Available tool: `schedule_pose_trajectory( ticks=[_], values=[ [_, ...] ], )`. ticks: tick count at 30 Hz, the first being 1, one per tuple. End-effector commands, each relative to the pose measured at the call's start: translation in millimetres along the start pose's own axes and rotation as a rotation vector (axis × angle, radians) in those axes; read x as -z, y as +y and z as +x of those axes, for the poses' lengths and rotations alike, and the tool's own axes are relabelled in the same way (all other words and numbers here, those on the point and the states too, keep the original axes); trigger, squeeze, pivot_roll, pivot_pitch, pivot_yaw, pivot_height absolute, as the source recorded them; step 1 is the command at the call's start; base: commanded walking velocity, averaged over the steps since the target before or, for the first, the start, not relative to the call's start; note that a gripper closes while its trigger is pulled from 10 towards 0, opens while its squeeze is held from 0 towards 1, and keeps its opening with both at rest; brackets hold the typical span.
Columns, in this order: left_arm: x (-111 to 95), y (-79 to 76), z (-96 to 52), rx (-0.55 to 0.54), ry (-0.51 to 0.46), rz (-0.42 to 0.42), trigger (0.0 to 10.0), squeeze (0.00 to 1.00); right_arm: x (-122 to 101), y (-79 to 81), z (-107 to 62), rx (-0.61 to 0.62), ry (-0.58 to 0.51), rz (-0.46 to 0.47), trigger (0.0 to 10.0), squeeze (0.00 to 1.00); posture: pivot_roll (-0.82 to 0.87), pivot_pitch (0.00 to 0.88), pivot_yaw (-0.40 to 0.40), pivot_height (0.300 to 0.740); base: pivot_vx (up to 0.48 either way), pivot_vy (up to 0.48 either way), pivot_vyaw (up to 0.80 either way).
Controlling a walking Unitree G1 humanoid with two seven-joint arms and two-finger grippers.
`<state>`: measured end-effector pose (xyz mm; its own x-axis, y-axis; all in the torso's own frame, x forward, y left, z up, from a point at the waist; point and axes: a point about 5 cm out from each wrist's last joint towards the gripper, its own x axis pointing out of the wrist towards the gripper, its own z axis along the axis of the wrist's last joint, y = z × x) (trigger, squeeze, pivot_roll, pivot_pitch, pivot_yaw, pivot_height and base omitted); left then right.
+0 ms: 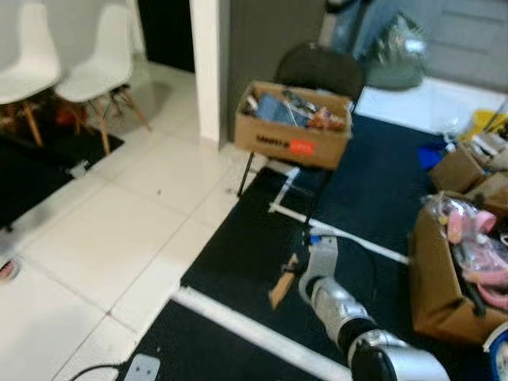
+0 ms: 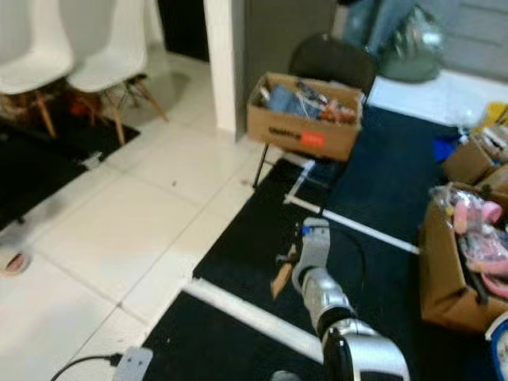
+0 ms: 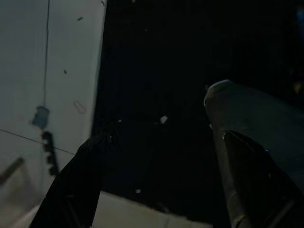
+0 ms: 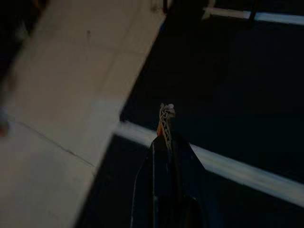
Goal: Picking trash to rubbish bin
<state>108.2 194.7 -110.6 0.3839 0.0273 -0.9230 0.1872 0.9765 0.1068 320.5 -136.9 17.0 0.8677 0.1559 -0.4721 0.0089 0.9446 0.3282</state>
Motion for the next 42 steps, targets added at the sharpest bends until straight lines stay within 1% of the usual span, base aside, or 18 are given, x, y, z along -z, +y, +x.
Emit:
schedule_pose_trajectory(
  ticks=[1, 2, 4, 5, 6, 7, 9, 13, 14, 16, 20, 26, 34, 42],
  values=[
    [13, -5.9, -1.3, 0.020, 0.053, 0.007, 10.0, 0.00, -18, 3.8, 3.1, -0.028, -0.064, 0.067, 10.0, 0.00, 0.00, 0.021, 0.032, 0.740, 0.000, 0.000, -0.80],
    [13, -5.9, -1.3, 0.020, 0.053, 0.007, 10.0, 0.00, -18, 3.8, 3.1, -0.028, -0.064, 0.067, 10.0, 0.00, 0.00, 0.021, 0.032, 0.740, 0.000, 0.000, -0.80],
    [11, -5.3, -1.1, 0.019, 0.050, 0.009, 10.0, 0.00, -38, 11.2, 6.0, -0.073, -0.126, 0.107, 10.0, 0.00, 0.00, 0.021, 0.032, 0.740, 0.000, 0.000, -0.80],
    [11, -4.9, -1.1, 0.019, 0.049, 0.012, 10.0, 0.00, -48, 16.2, 7.2, -0.101, -0.160, 0.104, 10.0, 0.00, 0.00, 0.021, 0.032, 0.740, 0.000, 0.000, 0.00],
    [11, -4.9, -1.1, 0.019, 0.049, 0.012, 10.0, 0.00, -48, 16.2, 7.2, -0.101, -0.160, 0.104, 10.0, 0.00, 0.00, 0.021, 0.032, 0.740, 0.000, 0.000, 0.00],
    [11, -3.9, -1.0, 0.014, 0.053, 0.020, 10.0, 0.00, -60, 24.1, 8.3, -0.145, -0.197, 0.080, 10.0, 0.00, 0.00, 0.023, 0.032, 0.740, 0.000, 0.000, 0.00],
    [11, -3.6, -1.1, 0.012, 0.056, 0.025, 10.0, 0.00, -63, 26.9, 8.6, -0.162, -0.206, 0.068, 10.0, 0.00, 0.00, 0.023, 0.032, 0.740, 0.000, 0.000, 0.00],
    [12, -3.0, -1.2, 0.010, 0.063, 0.021, 10.0, 0.00, -75, 41.5, 9.4, -0.239, -0.240, 0.017, 10.0, 0.00, 0.00, 0.028, 0.031, 0.740, 0.241, 0.000, 0.00],
    [12, -3.0, -1.2, 0.010, 0.064, 0.021, 10.0, 0.00, -77, 44.4, 9.5, -0.253, -0.246, 0.016, 10.0, 0.00, 0.00, 0.028, 0.031, 0.740, 0.364, 0.000, 0.00],
    [13, -3.2, -1.3, 0.011, 0.066, 0.020, 10.0, 0.00, -80, 47.2, 9.6, -0.267, -0.252, 0.017, 10.0, 0.00, 0.00, 0.028, 0.031, 0.740, 0.362, 0.000, 0.00],
    [14, -3.7, -1.5, 0.015, 0.070, 0.020, 10.0, 0.00, -82, 49.3, 9.7, -0.288, -0.252, 0.023, 10.0, 0.00, 0.00, 0.029, 0.030, 0.740, 0.364, 0.000, -0.80],
    [15, -3.8, -1.7, 0.015, 0.072, 0.021, 10.0, 0.00, -82, 49.4, 9.4, -0.293, -0.256, 0.005, 10.0, 0.00, 0.00, 0.031, 0.030, 0.740, 0.363, 0.000, -0.80],
    [15, -4.2, -1.6, 0.017, 0.074, 0.030, 10.0, 0.00, -81, 52.3, 9.1, -0.312, -0.260, -0.010, 10.0, 0.00, 0.00, 0.028, 0.034, 0.740, 0.364, 0.000, 0.00],
    [13, -5.0, -1.2, 0.019, 0.068, 0.035, 10.0, 0.00, -85, 56.0, 9.0, -0.327, -0.272, -0.020, 10.0, 0.00, 0.00, 0.025, 0.035, 0.740, 0.361, 0.000, 0.00]
  ],
)
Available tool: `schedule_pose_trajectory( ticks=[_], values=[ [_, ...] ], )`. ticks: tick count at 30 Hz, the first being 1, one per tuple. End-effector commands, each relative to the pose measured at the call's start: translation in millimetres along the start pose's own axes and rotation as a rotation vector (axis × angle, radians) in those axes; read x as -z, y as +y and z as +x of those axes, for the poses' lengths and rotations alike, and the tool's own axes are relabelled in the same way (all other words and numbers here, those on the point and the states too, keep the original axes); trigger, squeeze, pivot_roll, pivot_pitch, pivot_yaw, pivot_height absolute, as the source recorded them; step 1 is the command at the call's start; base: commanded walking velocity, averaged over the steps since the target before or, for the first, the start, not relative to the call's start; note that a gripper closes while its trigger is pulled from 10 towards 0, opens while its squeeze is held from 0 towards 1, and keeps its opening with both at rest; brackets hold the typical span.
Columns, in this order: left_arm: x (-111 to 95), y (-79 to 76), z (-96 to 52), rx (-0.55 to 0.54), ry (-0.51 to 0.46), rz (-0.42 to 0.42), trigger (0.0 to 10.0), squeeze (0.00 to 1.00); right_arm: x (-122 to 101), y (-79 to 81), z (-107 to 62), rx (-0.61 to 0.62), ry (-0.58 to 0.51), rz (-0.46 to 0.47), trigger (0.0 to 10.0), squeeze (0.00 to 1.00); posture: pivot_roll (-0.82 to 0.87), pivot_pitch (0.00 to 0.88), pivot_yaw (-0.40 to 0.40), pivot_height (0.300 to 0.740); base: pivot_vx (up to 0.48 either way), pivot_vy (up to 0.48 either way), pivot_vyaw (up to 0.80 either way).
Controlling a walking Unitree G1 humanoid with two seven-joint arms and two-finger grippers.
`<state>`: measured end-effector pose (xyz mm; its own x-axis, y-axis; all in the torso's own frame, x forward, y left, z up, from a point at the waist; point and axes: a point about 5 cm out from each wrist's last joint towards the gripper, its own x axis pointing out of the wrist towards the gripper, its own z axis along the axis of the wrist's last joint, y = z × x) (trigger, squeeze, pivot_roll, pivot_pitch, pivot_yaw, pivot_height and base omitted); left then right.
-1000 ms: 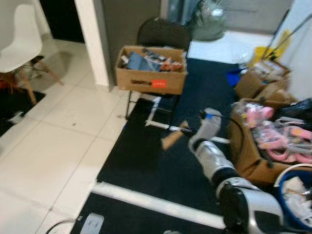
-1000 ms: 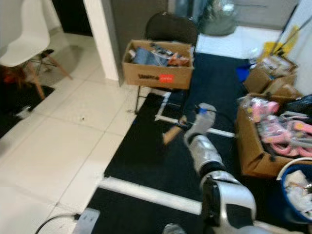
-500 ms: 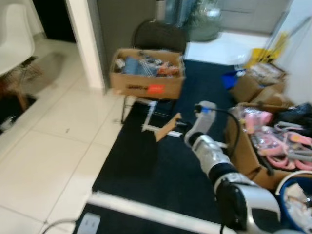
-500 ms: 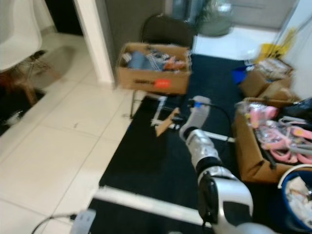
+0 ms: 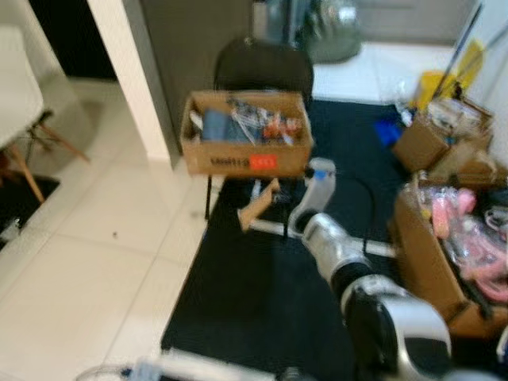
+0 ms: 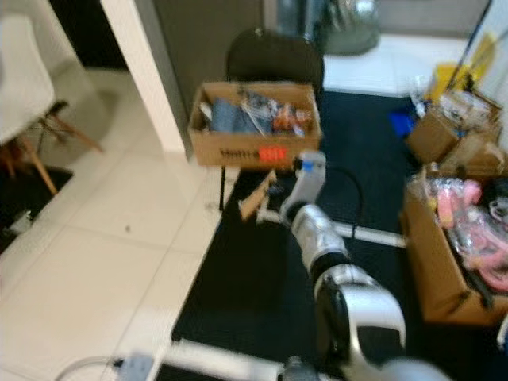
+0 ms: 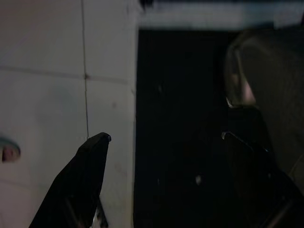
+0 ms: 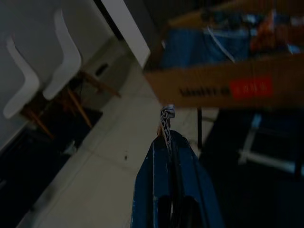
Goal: Picking trash to rubbish bin
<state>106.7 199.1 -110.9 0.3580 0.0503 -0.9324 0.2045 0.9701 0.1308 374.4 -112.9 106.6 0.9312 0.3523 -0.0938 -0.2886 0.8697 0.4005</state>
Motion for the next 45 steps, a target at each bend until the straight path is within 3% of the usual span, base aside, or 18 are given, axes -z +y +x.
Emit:
schedule_pose_trajectory(
  ticks=[1, 10, 22, 32, 45],
  values=[
    [10, -9.4, -0.7, 0.036, 0.035, 0.010, 10.0, 0.00, 8, 3.9, -0.3, -0.010, 0.022, 0.005, 10.0, 0.00, 0.00, 0.025, 0.035, 0.740, 0.360, 0.000, 0.00],
    [10, -11.1, -0.7, 0.040, 0.037, 0.009, 10.0, 0.00, 5, 7.8, 1.6, -0.033, 0.018, -0.003, 10.0, 0.00, 0.01, 0.033, 0.027, 0.740, 0.360, 0.000, -0.67],
    [14, -12.9, -1.3, 0.042, 0.045, 0.002, 10.0, 0.00, 6, 14.5, 4.0, -0.055, 0.021, -0.012, 10.0, 0.00, 0.02, 0.035, 0.018, 0.740, 0.360, 0.000, 0.00],
    [14, -13.9, -1.2, 0.043, 0.041, 0.014, 10.0, 0.00, 15, 18.3, 2.9, -0.059, 0.064, -0.104, 10.0, 0.00, 0.02, 0.025, 0.016, 0.740, 0.363, 0.000, 0.00],
    [12, -15.7, -0.9, 0.050, 0.036, 0.019, 10.0, 0.00, 17, 20.1, 2.6, -0.069, 0.065, -0.110, 10.0, 0.00, 0.01, 0.032, 0.014, 0.740, 0.363, 0.000, 0.00]
  ],
)
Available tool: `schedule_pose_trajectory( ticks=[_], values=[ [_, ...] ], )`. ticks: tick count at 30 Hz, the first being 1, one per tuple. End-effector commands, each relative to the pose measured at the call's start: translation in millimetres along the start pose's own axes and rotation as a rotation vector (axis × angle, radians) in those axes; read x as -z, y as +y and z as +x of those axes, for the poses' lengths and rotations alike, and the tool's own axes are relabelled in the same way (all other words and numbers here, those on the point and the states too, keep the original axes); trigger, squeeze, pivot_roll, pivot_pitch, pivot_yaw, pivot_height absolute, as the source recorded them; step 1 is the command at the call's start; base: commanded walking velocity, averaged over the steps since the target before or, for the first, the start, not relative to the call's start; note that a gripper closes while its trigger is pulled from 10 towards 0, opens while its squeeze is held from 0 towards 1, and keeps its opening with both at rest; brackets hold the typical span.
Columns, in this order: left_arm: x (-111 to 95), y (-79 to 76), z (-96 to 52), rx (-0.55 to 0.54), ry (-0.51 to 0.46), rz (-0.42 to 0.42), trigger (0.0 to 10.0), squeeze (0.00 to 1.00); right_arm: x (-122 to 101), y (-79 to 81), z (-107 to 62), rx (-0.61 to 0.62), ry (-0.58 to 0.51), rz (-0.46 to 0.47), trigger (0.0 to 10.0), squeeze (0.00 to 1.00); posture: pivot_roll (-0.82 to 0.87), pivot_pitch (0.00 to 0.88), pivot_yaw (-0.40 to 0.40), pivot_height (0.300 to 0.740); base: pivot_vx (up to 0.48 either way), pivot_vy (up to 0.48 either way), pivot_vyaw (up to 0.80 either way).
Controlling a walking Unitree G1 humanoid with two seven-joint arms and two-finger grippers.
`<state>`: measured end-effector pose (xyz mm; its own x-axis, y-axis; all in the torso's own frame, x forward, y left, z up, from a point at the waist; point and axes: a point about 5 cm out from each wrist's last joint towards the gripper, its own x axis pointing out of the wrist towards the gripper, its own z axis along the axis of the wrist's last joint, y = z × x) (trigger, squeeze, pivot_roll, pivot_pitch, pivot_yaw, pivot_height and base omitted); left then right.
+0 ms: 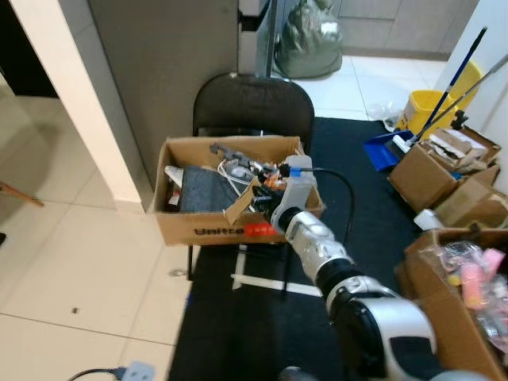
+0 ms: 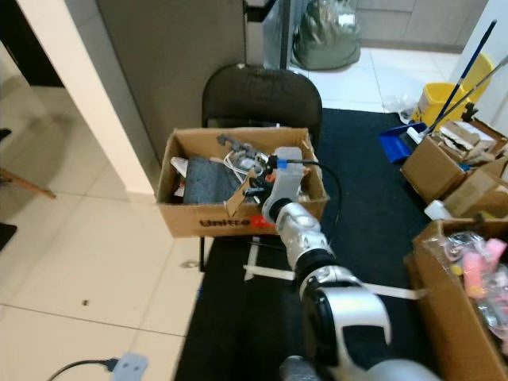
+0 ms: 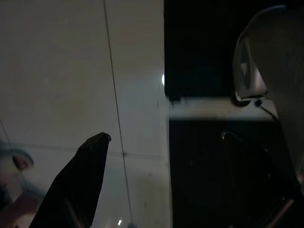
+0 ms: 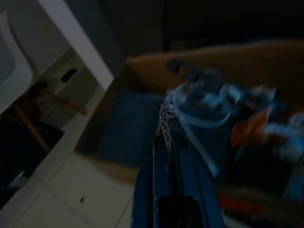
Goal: Picking trash to rubbish bin
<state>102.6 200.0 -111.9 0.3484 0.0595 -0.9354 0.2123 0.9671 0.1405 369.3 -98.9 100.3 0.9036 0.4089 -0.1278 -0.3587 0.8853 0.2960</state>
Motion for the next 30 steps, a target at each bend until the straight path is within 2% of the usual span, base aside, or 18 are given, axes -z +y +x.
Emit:
schedule_pose_trajectory(
  ticks=[1, 11, 13, 14, 15, 25, 30],
  values=[
    [7.5, -16.5, -0.4, 0.058, 0.025, 0.006, 10.0, 0.00, 5.0, 9.3, 2.4, -0.018, 0.012, -0.003, 10.0, 0.00, 0.01, 0.035, 0.011, 0.740, 0.364, 0.000, 0.00],
    [9.8, -18.9, -0.7, 0.059, 0.030, -0.005, 10.0, 0.00, 4.8, 9.1, 2.5, -0.001, 0.011, -0.027, 10.0, 0.00, 0.02, 0.040, 0.007, 0.740, 0.362, 0.000, 0.00],
    [10.3, -18.6, -0.7, 0.051, 0.033, -0.011, 10.0, 0.00, 4.6, 8.8, 2.4, 0.001, 0.007, -0.027, 10.0, 0.00, 0.02, 0.041, 0.007, 0.740, 0.000, 0.000, 0.00],
    [10.8, -18.5, -0.8, 0.048, 0.035, -0.018, 10.0, 0.00, 4.4, 8.5, 2.2, 0.001, 0.005, -0.030, 10.0, 0.57, 0.02, 0.041, 0.006, 0.740, 0.000, 0.000, 0.00],
    [11.1, -18.3, -0.8, 0.045, 0.036, -0.022, 10.0, 0.00, 4.5, 8.4, 2.1, -0.002, 0.006, -0.039, 10.0, 1.00, 0.02, 0.041, 0.006, 0.740, 0.000, 0.000, 0.00],
    [10.9, -17.9, -0.8, 0.047, 0.035, -0.026, 10.0, 0.00, 2.3, 4.7, 1.3, 0.026, -0.004, -0.056, 10.0, 1.00, 0.02, 0.039, 0.009, 0.740, 0.000, 0.000, 0.00],
    [9.8, -17.9, -0.6, 0.047, 0.032, -0.025, 10.0, 0.00, -0.4, 1.8, 0.8, 0.036, -0.021, -0.026, 10.0, 1.00, 0.01, 0.038, 0.009, 0.740, 0.000, 0.000, 0.00]
  ],
)
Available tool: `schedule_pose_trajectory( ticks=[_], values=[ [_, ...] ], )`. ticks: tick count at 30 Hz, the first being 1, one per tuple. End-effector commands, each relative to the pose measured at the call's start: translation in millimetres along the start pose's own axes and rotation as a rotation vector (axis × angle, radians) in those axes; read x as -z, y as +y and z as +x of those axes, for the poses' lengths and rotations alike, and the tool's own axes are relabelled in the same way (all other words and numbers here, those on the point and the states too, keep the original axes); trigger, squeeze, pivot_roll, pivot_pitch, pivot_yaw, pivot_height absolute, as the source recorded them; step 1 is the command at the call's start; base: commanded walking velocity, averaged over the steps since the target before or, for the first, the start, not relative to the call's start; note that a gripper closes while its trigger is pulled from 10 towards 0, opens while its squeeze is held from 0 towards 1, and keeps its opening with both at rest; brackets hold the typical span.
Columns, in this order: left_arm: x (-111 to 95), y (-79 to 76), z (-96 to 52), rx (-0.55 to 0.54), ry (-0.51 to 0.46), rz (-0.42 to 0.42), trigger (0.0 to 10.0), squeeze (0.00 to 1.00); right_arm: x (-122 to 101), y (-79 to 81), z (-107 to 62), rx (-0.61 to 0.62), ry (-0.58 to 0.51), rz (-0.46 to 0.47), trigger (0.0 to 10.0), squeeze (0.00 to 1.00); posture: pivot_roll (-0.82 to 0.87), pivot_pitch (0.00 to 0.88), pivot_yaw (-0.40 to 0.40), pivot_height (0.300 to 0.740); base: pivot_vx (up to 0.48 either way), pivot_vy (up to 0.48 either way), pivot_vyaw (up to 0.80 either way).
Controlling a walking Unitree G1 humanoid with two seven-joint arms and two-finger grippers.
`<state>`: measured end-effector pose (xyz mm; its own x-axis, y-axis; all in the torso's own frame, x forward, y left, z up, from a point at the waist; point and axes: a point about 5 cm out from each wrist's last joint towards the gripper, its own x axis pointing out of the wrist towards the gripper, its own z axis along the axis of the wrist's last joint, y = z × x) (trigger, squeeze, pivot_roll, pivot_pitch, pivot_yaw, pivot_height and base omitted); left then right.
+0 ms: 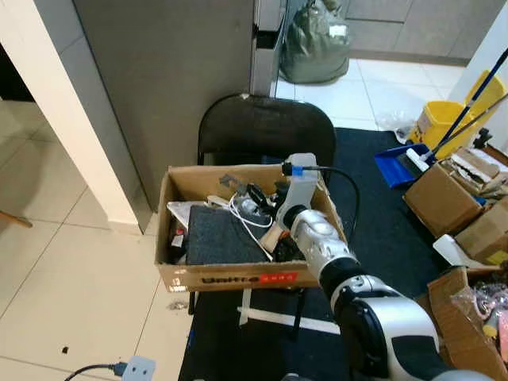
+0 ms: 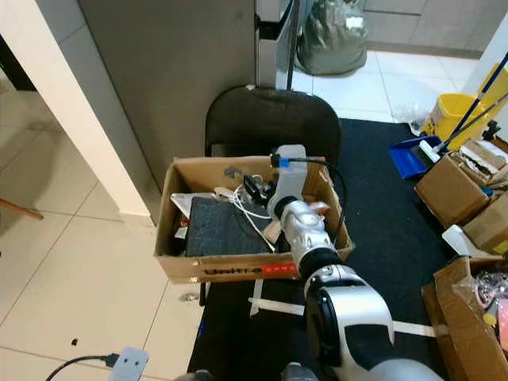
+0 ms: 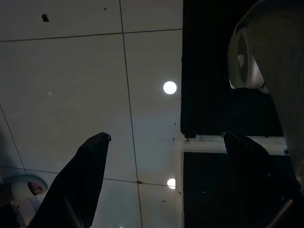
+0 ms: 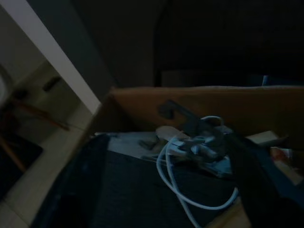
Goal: Picking trash to rubbish bin
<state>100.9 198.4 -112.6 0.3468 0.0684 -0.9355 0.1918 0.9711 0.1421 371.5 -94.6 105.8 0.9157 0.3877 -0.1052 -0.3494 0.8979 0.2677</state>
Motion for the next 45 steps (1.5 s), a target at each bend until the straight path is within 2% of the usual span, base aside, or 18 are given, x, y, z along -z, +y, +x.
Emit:
schedule_pose_trajectory(
  ticks=[1, 3, 4, 5, 9, 10, 13, 14, 17, 21, 23, 24, 27, 28, 31, 34, 35, 45],
  values=[
    [8, -15.9, -0.6, 0.054, 0.028, -0.004, 10.0, 0.00, 4, -0.5, -1.9, -0.023, 0.005, 0.058, 10.0, 1.00, 0.01, 0.039, 0.010, 0.740, 0.000, 0.000, 0.00],
    [7, -16.5, -0.4, 0.056, 0.025, -0.003, 10.0, 0.00, 6, 9.0, -1.7, -0.171, 0.008, 0.200, 10.0, 0.94, 0.01, 0.039, 0.011, 0.740, 0.000, 0.000, 0.00],
    [6, -16.7, -0.3, 0.056, 0.024, -0.001, 10.0, 0.00, 8, 17.4, -3.7, -0.314, 0.015, 0.268, 10.0, 0.00, 0.01, 0.039, 0.011, 0.740, 0.000, 0.000, 0.00],
    [5, -17.3, -0.2, 0.057, 0.023, -0.001, 10.0, 0.00, 12, 26.0, -9.6, -0.495, 0.026, 0.291, 10.0, 0.00, 0.01, 0.042, 0.014, 0.740, 0.000, 0.000, 0.00],
    [4, -18.1, 0.0, 0.060, 0.021, 0.001, 10.0, 0.00, 22, 36.1, -24.1, -0.761, 0.076, 0.274, 10.0, 0.00, 0.01, 0.046, 0.014, 0.740, 0.000, 0.000, 0.00],
    [4, -18.9, 0.1, 0.064, 0.022, 0.002, 10.0, 0.00, 46, 34.5, -47.1, -0.950, 0.227, 0.202, 10.0, 0.00, 0.00, 0.048, 0.012, 0.740, 0.000, 0.000, 0.00],
    [4, -19.1, 0.1, 0.065, 0.023, 0.002, 10.0, 0.00, 54, 32.9, -54.0, -0.989, 0.276, 0.184, 10.0, 0.00, 0.00, 0.048, 0.012, 0.740, 0.000, 0.000, 0.00],
    [5, -19.5, -0.2, 0.067, 0.026, 0.003, 10.0, 0.00, 69, 26.0, -64.4, -1.005, 0.393, 0.123, 10.0, 0.00, 0.00, 0.051, 0.012, 0.740, 0.000, 0.000, 0.00],
    [10, -20.2, -0.9, 0.075, 0.035, 0.007, 10.0, 0.00, 110, -5.3, -92.1, -0.882, 0.737, -0.110, 10.0, 0.00, 0.00, 0.048, 0.012, 0.740, 0.000, 0.000, 0.00],
    [10, -20.6, -0.9, 0.077, 0.037, 0.009, 10.0, 0.00, 124, -22.0, -101.7, -0.734, 0.854, -0.264, 10.0, 0.00, 0.00, 0.043, 0.009, 0.740, 0.000, 0.000, 0.00],
    [10, -21.2, -0.8, 0.079, 0.036, 0.011, 10.0, 0.00, 136, -39.9, -109.1, -0.499, 0.919, -0.368, 10.0, 0.00, 0.00, 0.039, 0.006, 0.740, 0.000, 0.000, 0.00],
    [10, -21.2, -0.8, 0.079, 0.036, 0.011, 10.0, 0.00, 136, -39.9, -109.1, -0.499, 0.919, -0.368, 10.0, 0.00, 0.00, 0.039, 0.006, 0.740, 0.000, 0.000, 0.00],
    [7, -23.0, -0.4, 0.080, 0.030, 0.014, 10.0, 0.00, 158, -71.2, -139.4, -0.042, 0.984, -0.355, 10.0, 0.00, 0.01, 0.031, -0.006, 0.740, 0.000, 0.000, 0.00],
    [7, -23.0, -0.4, 0.080, 0.030, 0.014, 10.0, 0.00, 158, -71.2, -139.4, -0.042, 0.984, -0.355, 10.0, 0.00, 0.01, 0.031, -0.006, 0.740, 0.000, 0.000, 0.00],
    [5, -24.3, -0.2, 0.081, 0.026, 0.014, 10.0, 0.00, 173, -88.0, -168.1, 0.273, 0.964, -0.191, 10.0, 0.00, 0.01, 0.029, -0.014, 0.740, 0.000, 0.000, 0.00],
    [5, -25.0, -0.2, 0.081, 0.026, 0.013, 10.0, 0.00, 179, -94.6, -183.2, 0.412, 0.950, -0.110, 10.0, 0.00, 0.01, 0.031, -0.014, 0.740, 0.000, 0.000, 0.00],
    [6, -26.2, -0.3, 0.083, 0.029, 0.013, 10.0, 0.00, 187, -98.6, -201.2, 0.511, 0.954, -0.057, 10.0, 0.00, 0.00, 0.038, -0.015, 0.740, 0.000, 0.000, 0.00],
    [18, -30.5, -2.3, 0.083, 0.054, 0.022, 10.0, 0.00, 190, -98.9, -204.8, 0.583, 0.926, -0.044, 10.0, 0.00, -0.04, 0.099, -0.008, 0.740, 0.000, 0.000, 0.00]
  ],
)
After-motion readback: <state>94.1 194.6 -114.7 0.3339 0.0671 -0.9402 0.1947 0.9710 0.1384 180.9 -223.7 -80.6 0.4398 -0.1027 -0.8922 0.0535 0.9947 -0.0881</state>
